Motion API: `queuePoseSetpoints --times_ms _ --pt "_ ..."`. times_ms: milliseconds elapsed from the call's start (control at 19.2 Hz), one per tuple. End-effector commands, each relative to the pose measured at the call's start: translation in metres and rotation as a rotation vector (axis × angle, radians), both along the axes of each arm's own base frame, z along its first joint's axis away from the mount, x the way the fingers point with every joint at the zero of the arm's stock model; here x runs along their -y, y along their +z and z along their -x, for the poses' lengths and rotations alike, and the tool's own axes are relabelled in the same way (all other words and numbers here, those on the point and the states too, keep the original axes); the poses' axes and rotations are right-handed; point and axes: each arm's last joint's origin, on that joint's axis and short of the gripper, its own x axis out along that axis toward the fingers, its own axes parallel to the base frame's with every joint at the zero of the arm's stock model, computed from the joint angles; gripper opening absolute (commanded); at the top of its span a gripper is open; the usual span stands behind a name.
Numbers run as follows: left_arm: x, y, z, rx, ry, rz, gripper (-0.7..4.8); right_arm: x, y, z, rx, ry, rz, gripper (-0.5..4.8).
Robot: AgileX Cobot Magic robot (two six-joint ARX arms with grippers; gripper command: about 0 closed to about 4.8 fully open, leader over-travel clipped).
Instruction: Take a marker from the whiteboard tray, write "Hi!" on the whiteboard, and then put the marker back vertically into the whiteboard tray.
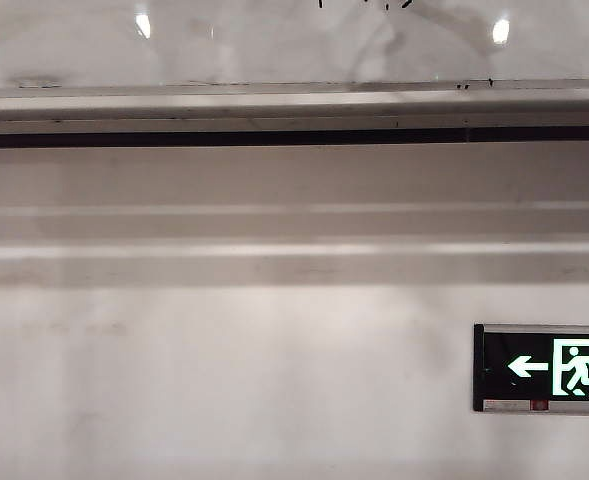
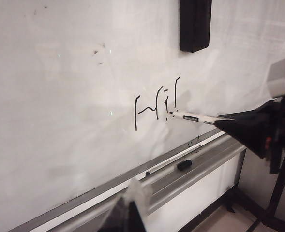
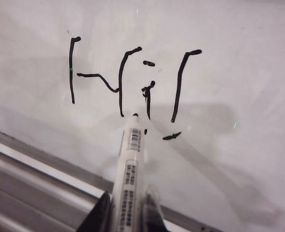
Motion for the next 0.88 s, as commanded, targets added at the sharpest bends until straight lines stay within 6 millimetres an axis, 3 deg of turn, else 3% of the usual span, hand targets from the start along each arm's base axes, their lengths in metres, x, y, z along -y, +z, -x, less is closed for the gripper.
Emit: queuePoseSetpoints --times_ms 52,883 --pt "-0.0005 0.0037 0.0021 0.024 -0.006 0.009 -0.06 -0.0008 0.0069 -0.0024 0.063 -0.007 -0.031 -0.05" --pt "-0.0005 0.0035 0.0018 0.023 -0.006 0.009 -0.06 -0.0030 0.0030 -0.0105 0.069 -0.068 -0.031 -0.05"
